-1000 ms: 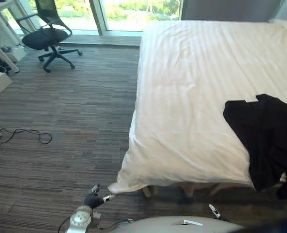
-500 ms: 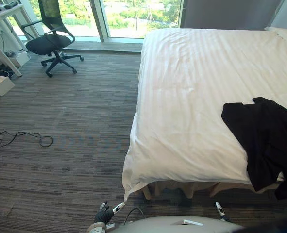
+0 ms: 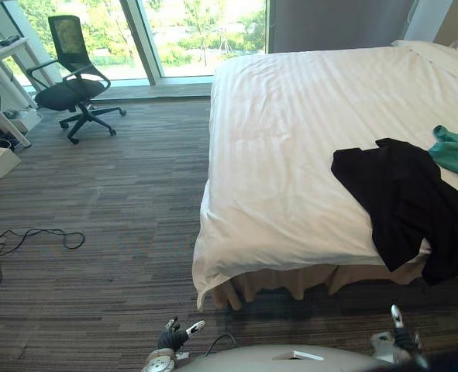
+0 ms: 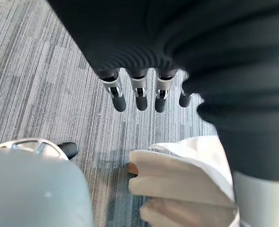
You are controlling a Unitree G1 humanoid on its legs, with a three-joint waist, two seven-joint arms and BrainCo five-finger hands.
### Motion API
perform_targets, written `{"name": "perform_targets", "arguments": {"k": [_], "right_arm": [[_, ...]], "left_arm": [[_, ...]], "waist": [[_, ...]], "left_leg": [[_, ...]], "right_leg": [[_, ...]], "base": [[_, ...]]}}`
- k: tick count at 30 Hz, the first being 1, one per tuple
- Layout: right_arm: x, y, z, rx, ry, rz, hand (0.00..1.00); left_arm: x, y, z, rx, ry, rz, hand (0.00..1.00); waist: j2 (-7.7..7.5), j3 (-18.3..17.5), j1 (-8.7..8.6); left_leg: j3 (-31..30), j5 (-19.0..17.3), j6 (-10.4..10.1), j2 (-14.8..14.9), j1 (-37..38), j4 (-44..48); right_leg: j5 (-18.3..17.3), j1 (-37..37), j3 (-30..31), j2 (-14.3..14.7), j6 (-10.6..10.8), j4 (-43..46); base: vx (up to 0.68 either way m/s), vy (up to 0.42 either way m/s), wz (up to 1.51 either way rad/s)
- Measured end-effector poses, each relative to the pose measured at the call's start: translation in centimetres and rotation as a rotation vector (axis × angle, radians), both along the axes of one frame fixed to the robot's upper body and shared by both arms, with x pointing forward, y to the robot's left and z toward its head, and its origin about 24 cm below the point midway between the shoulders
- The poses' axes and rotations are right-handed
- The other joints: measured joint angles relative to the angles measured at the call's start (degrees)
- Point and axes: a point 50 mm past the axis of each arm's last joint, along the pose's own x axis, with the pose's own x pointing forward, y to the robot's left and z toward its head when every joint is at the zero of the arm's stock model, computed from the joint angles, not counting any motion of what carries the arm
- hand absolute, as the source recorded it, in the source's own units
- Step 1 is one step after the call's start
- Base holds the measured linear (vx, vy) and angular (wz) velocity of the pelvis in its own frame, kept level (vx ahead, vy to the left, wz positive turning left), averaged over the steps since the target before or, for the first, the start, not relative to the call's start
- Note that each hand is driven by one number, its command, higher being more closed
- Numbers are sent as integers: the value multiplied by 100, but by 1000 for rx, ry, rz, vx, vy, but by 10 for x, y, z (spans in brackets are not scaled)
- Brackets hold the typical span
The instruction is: Tidy the bed and pick cloth on bed and put in laundry
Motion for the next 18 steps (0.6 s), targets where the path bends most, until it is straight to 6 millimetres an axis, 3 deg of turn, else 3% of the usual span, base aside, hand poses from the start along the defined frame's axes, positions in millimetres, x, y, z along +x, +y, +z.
{"name": "perform_targets", "arguments": {"k": [2,3,4,5,6,7,9,10,12,13,18], "right_arm": [[26,-5,26,-139,-83,78,100],[44,-5,65,-471,-174,170,100],[59,-5,95,-587,-282,242,100],[61,-5,99,-602,-296,251,100],[68,-10,126,-723,-376,338,100],[70,-11,133,-751,-400,372,100],[79,-7,171,-905,-520,633,100],[80,-6,175,-922,-535,684,100],[87,0,194,-959,-607,946,100],[92,5,197,-890,-643,1109,100],[108,29,187,-628,-711,1400,100]], "left_arm": [[0,0,0,3,3,-39,0],[-1,0,1,-3,4,-63,0],[-2,2,2,2,-2,-69,0],[-2,2,2,2,-3,-70,0],[-4,6,4,10,-13,-81,0],[-5,8,4,16,-12,-88,0],[-26,16,4,43,22,-120,0],[-29,18,4,47,27,-119,0],[-35,26,6,70,30,-125,0],[-33,31,8,84,13,-134,0],[-24,30,10,91,-32,-167,0]], "waist": [[-6,-4,-4],[-16,-10,-6],[-62,-40,-19],[-71,-47,-18],[-144,-93,9],[-135,-105,9],[-250,-160,-40],[-264,-171,-44],[-287,-175,-82],[-287,-176,-96],[-172,-175,-107]], "left_leg": [[-62,0,2,-8,-41,2],[-104,-9,15,-20,-73,4],[-144,-26,19,-29,-112,6],[-147,-30,18,-30,-119,6],[-222,2,38,-60,-132,30],[-240,9,36,-78,-128,37],[-291,6,48,-92,-133,43],[-295,3,52,-95,-135,43],[-399,-36,98,-95,-146,113],[-498,-104,135,-93,-138,252],[-793,-309,159,-70,-209,617]], "right_leg": [[10,-37,4,-11,13,1],[10,-55,-1,-21,12,10],[1,-78,-1,-28,-4,20],[-1,-83,-1,-28,-8,20],[36,-95,-11,4,-22,53],[40,-93,-12,3,-30,72],[10,-135,14,1,-88,127],[9,-131,19,0,-92,127],[21,-69,26,-18,-114,128],[15,4,24,-63,-122,143],[11,160,0,-146,-127,191]], "base": [[20,5,2],[68,21,13],[85,25,15],[136,21,19],[142,10,14],[183,17,15],[181,13,-4],[227,3,-9],[195,14,8],[113,22,14],[51,10,9]]}}
